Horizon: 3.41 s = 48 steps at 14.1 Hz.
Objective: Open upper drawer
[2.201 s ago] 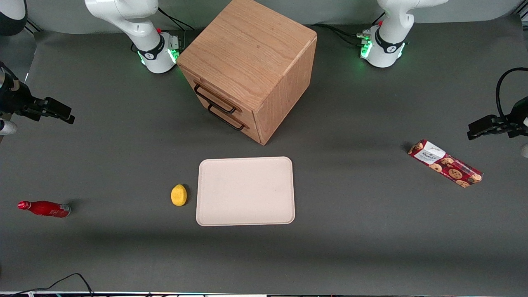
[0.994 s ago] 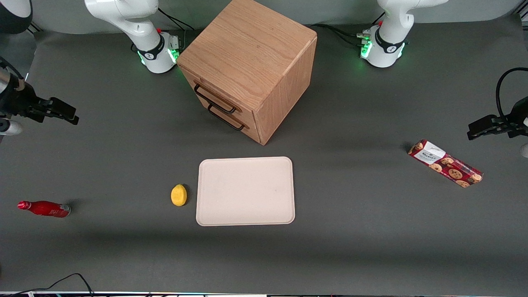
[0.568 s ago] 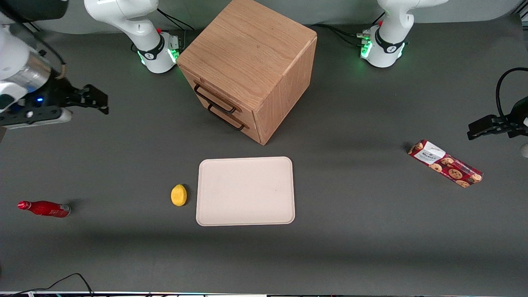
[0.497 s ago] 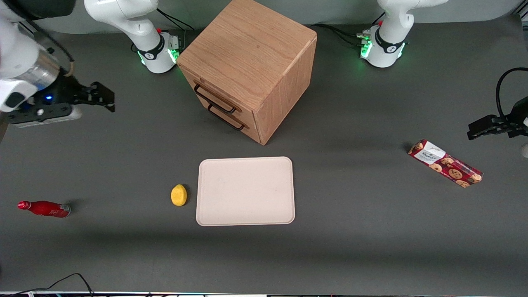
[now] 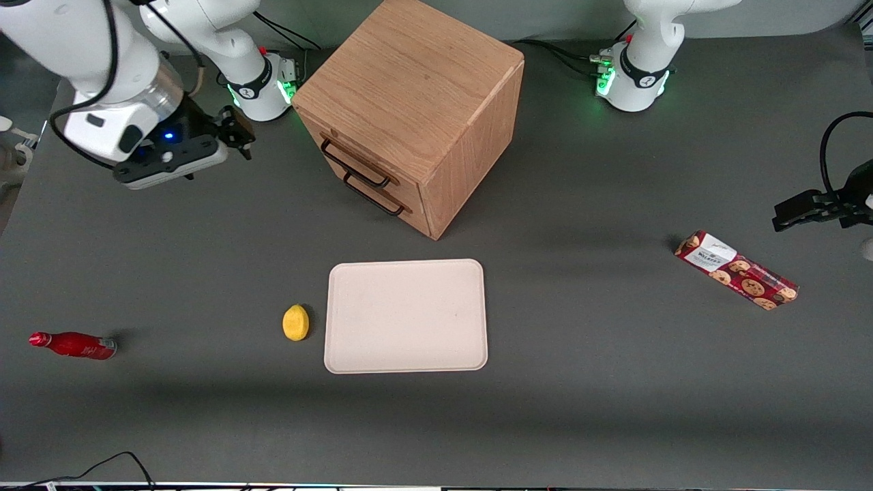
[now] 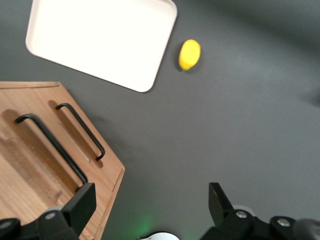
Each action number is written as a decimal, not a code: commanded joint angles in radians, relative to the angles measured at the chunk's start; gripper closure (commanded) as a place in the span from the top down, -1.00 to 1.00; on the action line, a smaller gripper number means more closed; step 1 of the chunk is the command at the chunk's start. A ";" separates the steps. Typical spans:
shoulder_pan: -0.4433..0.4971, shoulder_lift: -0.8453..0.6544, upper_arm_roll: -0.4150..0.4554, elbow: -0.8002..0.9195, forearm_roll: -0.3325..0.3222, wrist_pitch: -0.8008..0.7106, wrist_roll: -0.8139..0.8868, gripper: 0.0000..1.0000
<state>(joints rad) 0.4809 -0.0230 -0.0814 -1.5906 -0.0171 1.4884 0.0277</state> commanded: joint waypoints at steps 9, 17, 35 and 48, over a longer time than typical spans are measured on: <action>0.139 0.075 -0.031 0.014 0.161 -0.013 -0.054 1.00; 0.137 0.114 -0.031 -0.077 0.295 0.001 -0.163 1.00; 0.148 0.155 -0.026 -0.307 0.302 0.251 -0.387 1.00; 0.134 0.206 -0.034 -0.287 0.298 0.308 -0.538 1.00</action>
<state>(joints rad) 0.6182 0.1761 -0.1068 -1.8967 0.2612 1.7897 -0.4761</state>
